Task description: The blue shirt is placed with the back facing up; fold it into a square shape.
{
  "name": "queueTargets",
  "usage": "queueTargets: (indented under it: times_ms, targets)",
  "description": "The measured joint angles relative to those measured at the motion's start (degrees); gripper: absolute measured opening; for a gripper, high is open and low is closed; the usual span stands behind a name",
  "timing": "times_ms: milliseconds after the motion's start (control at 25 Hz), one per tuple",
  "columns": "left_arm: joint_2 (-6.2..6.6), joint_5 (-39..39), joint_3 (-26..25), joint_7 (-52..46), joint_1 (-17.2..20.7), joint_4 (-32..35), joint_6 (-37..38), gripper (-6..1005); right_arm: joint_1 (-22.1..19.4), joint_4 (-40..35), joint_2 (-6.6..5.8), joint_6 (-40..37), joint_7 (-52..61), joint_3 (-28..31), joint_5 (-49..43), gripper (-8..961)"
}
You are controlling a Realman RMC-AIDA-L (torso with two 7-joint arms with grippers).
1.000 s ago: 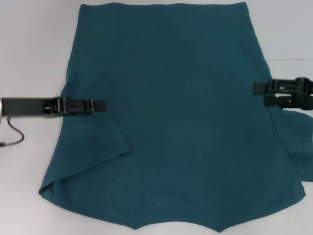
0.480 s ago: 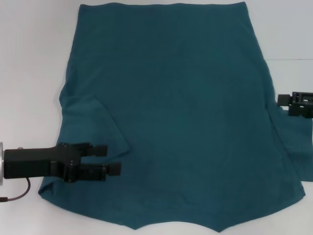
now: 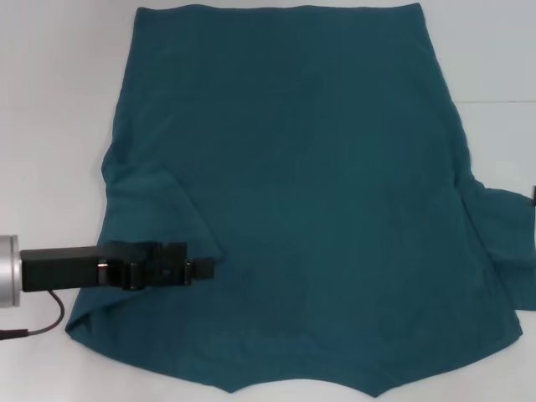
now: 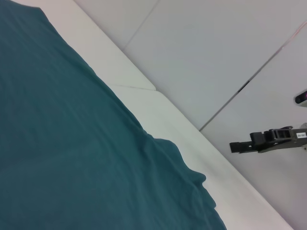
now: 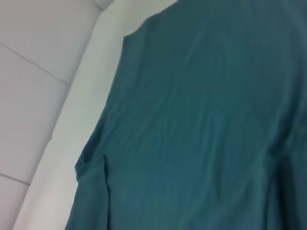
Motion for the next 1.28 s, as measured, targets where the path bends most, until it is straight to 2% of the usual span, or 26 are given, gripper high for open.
queueTargets:
  times_ms: [200,360,600,1000,1280]
  targets:
    - [-0.02,-0.03,0.22,-0.11,-0.54,-1.33,-2.06,948,-1.43,-0.13,-1.59,-1.94,3.37,0.94,-3.11,836]
    - [-0.04,-0.03,0.31,-0.21,-0.88,-1.53,-2.50,948,-1.15,-1.08,-1.81,-1.38,7.86,1.46,-10.30,758]
    - [-0.04,-0.03,1.01,-0.33,-1.16,-1.55,-2.89,948,-0.08,-1.13,-1.98,1.35,10.76,2.38,-14.41,764]
    - [-0.04,-0.01,1.03,-0.42,-1.14,-1.54,-3.76,948,1.51,1.91,0.17,6.74,11.12,2.36,-14.82,760]
    - [-0.04,0.05,1.04,-0.46,-1.20,-1.84,-4.54,948,2.78,6.07,0.66,10.69,11.28,2.40,-14.76,757]
